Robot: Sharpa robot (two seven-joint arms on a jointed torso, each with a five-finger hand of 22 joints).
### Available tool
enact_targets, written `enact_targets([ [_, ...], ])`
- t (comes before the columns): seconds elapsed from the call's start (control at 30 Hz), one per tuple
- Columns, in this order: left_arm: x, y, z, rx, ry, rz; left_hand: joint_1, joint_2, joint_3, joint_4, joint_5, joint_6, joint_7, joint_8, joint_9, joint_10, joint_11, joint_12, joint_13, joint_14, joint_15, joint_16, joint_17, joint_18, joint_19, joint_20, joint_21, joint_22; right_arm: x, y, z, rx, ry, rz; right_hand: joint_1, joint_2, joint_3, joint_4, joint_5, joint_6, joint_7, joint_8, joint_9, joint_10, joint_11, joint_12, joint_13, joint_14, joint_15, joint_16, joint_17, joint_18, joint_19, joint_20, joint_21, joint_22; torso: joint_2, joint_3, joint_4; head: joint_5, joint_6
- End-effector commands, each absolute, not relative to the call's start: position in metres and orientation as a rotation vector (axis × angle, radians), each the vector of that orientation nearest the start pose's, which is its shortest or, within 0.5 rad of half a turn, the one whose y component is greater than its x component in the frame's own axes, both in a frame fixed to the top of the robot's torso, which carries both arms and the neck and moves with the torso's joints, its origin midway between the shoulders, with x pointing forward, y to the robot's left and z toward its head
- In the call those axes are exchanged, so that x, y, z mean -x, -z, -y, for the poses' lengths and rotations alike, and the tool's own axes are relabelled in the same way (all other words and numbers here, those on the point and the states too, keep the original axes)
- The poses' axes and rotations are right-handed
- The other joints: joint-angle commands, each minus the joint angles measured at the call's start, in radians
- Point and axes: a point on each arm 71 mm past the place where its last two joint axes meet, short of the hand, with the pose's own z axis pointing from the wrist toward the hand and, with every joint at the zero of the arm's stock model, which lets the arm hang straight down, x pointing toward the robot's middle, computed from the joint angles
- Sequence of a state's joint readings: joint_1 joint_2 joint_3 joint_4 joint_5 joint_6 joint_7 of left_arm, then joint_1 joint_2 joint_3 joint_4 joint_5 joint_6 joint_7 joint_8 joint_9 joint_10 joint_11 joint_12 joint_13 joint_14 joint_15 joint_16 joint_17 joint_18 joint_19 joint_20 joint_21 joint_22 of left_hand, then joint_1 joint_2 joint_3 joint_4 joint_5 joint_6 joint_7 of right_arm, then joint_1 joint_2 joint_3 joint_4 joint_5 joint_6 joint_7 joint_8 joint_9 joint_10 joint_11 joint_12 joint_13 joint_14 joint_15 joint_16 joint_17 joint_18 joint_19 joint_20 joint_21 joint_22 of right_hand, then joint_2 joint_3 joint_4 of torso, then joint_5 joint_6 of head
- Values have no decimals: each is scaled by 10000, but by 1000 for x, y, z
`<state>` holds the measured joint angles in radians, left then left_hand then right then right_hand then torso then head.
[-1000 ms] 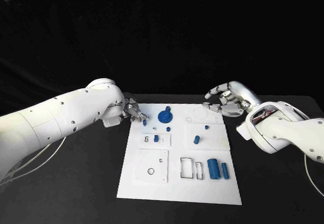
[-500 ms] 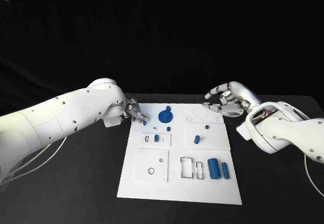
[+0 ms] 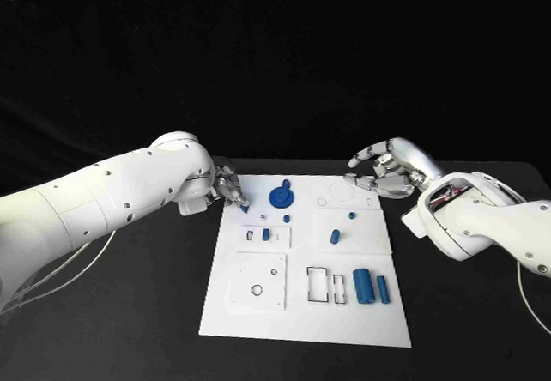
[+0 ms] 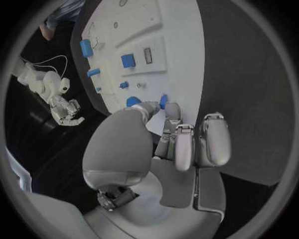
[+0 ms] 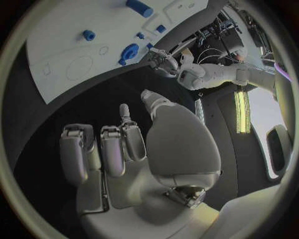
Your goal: Assemble the parts on the task board
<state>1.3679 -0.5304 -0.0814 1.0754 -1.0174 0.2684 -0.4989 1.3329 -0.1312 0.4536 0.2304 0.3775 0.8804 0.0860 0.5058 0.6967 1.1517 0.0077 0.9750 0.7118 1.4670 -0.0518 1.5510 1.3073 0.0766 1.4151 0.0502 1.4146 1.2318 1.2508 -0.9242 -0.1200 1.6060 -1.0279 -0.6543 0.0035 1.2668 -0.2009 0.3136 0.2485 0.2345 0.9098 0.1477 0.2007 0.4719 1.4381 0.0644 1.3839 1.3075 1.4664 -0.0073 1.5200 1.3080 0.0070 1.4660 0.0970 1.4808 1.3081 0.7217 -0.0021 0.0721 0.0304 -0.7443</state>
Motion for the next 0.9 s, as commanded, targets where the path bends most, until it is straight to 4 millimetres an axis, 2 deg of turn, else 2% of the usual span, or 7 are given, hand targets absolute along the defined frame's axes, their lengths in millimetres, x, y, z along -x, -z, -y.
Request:
enact_targets([
  [0.03, -570, 179, -185, 2112, 3473, -23116, 404, 150, 534, -292, 11, -97, -2, 155, 119, 46, -17, -13, -28, 935, -48, 40, 2279, -75, 20, -23, 67, 17, -472, 167, 228, -2854, -8267, -14663, -17, 103, -4, 63, 49, 3, -37, 59, -6, -18, -40, -14, 963, 677, -36, -53, 972, 192, 453, -7, -11, 1950, -6, -3, 6, 2, 2],
  [0.3, -570, 180, -188, 2196, 3421, -23168, 237, -154, 1991, -775, 47, -154, 82, 405, 274, 165, 63, 33, -5, 930, 16, 33, 2264, -83, 36, 38, 105, 88, -473, 167, 229, -2854, -8262, -14661, -17, 103, -4, 63, 49, 3, -37, 59, -6, -18, -40, -14, 963, 677, -36, -53, 972, 192, 453, -7, -11, 1950, -3, -2, 1, 36, -1],
  [0.43, -570, 179, -190, 2315, 3499, -23097, 151, -255, 2320, -926, 59, -125, 73, 464, 325, 218, 46, 84, 48, 925, 10, 25, 2244, -89, 52, 39, 126, 128, -473, 167, 229, -2853, -8263, -14655, -13, 103, -2, 65, 64, 6, -39, 62, -6, -12, -40, -7, 969, 674, -37, -58, 957, 192, 454, -8, -11, 1951, -9, -1, -2, 55, -3],
  [0.57, -566, 179, -192, 2892, 3999, -23020, -142, -598, 3084, -1214, 157, 62, 31, 596, 421, 549, -1, 396, 414, 903, -55, -12, 2165, -115, 123, 1, 202, 269, -473, 167, 229, -2852, -8264, -14641, -13, 103, -2, 65, 64, 6, -39, 62, -6, -12, -40, -7, 969, 674, -37, -58, 957, 192, 454, -8, -11, 1951, -9, 5, -3, 67, 0],
  [0.6, -565, 178, -193, 3022, 4137, -23010, -143, -600, 3087, -1216, 159, 63, 30, 597, 422, 552, -1, 399, 418, 903, -55, -12, 2164, -115, 124, 1, 203, 270, -473, 167, 229, -2854, -8261, -14638, -13, 103, -2, 65, 64, 6, -39, 62, -6, -12, -40, -7, 969, 674, -37, -58, 957, 192, 454, -8, -11, 1951, -12, 7, -5, 71, 3],
  [0.7, -559, 176, -193, 3425, 4623, -22938, -475, -905, 3576, -1431, 485, 280, -75, 720, 502, 947, -96, 781, 892, 901, -115, -19, 2148, -143, 210, -66, 289, 440, -473, 167, 229, -2859, -8254, -14632, -13, 103, -2, 65, 64, 6, -39, 62, -6, -12, -40, -7, 969, 674, -37, -58, 957, 192, 454, -8, -11, 1951, -16, 11, -2, 87, 15],
  [0.9, -543, 171, -194, 3795, 5352, -22675, -820, -1122, 3889, -1636, 1073, 457, -154, 796, 577, 1240, -181, 1013, 1215, 916, -195, 2, 2192, -175, 290, -138, 369, 597, -472, 167, 231, -2851, -8223, -14624, -13, 103, -2, 65, 64, 6, -39, 62, -6, -12, -40, -7, 969, 674, -37, -58, 957, 192, 454, -8, -11, 1951, -28, 8, 29, 85, 26],
])
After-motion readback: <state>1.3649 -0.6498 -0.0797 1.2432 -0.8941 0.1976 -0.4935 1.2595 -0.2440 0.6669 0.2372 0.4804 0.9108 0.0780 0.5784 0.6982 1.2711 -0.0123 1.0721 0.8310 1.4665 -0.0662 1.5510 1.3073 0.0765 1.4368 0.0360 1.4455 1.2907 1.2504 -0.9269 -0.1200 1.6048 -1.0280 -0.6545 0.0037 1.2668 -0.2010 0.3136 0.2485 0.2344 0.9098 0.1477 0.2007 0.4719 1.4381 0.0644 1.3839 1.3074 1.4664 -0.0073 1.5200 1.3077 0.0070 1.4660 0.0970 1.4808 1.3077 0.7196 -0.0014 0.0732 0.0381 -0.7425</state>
